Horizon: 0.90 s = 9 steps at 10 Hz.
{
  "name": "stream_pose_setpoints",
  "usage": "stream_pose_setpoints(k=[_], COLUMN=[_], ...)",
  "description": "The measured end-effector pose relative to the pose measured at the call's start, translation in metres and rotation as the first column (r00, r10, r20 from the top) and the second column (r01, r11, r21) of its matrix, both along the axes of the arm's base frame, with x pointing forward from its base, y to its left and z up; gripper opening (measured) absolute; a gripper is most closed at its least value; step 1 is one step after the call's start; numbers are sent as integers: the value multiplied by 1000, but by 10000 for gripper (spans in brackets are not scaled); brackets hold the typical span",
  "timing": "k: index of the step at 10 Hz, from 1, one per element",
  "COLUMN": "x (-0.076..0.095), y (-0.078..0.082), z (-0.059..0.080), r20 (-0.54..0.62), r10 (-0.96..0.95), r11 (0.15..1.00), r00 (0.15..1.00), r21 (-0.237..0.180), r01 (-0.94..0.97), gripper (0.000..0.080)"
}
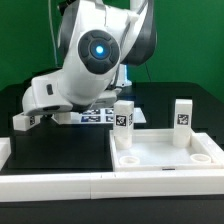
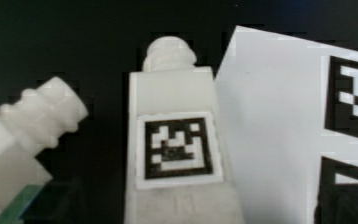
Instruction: Assemble square table
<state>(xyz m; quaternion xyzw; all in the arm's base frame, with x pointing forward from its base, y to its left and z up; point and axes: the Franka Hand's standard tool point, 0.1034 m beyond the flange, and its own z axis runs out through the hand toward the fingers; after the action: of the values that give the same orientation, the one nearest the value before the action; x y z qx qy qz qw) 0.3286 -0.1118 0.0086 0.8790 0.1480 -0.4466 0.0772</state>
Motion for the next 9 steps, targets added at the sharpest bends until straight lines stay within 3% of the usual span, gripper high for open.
stream_pose_setpoints(k=[2, 3, 5, 6, 7, 9], x=[-1, -1, -1, -1, -1, -1], y=[-2, -2, -1, -1, -1, -1], z=[-1, -1, -1, -1, -1, -1], r20=[-16, -16, -16, -16, -17, -17], r10=[30, 30, 31, 31, 31, 31], r11=[999, 999, 999, 999, 999, 999], r00=[999, 999, 999, 999, 999, 999], r21=[45, 43, 44, 44, 44, 44], r01=[-29, -29, -30, -30, -30, -30], gripper=[648, 648, 391, 391, 288, 288])
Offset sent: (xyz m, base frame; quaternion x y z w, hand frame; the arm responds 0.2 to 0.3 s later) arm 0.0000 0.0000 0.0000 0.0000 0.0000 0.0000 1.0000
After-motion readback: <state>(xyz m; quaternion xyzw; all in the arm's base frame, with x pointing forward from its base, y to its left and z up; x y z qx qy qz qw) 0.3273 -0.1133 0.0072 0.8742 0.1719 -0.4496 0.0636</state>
